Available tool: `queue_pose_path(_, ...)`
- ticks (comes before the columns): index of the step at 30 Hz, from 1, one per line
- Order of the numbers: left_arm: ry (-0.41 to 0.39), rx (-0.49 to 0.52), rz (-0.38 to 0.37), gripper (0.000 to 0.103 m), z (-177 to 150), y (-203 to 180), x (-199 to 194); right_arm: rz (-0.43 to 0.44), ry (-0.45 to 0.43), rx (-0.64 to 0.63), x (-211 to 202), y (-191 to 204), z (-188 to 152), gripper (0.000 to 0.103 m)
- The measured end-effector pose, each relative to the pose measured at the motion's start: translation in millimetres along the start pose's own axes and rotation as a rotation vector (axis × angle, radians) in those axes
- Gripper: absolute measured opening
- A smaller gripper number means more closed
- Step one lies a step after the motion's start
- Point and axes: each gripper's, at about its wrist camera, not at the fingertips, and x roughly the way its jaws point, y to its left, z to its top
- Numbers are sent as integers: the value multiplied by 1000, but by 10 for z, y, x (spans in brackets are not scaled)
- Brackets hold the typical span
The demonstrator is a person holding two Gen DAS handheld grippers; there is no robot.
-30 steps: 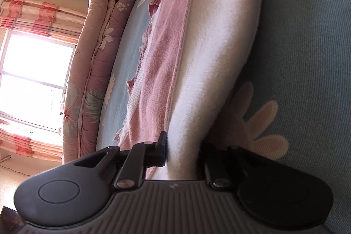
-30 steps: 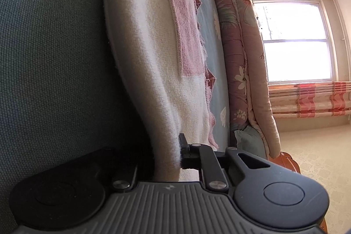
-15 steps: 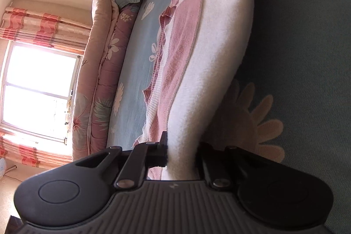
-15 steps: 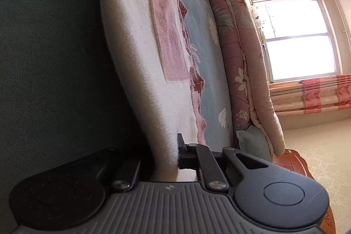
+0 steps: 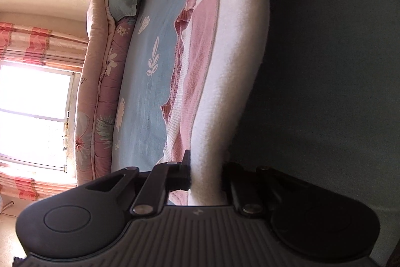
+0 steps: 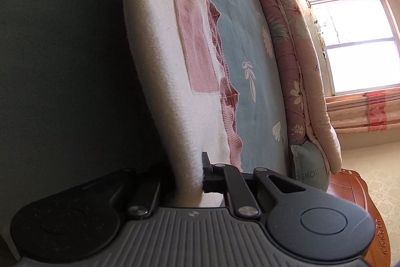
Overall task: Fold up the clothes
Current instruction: 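Lift the gripped sweater edge with both tools and fold it over, then lay the folded edge down and open both tools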
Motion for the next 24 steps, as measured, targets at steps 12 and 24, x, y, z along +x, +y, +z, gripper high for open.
queue_pose_path(12,-3,11,-45,7,-113,-382,-389,59,12,3,-585,572,-49,12)
queue_pose_path(24,29,2,-179,23,-163,-373,-382,228,52,94,-661,703,-252,44)
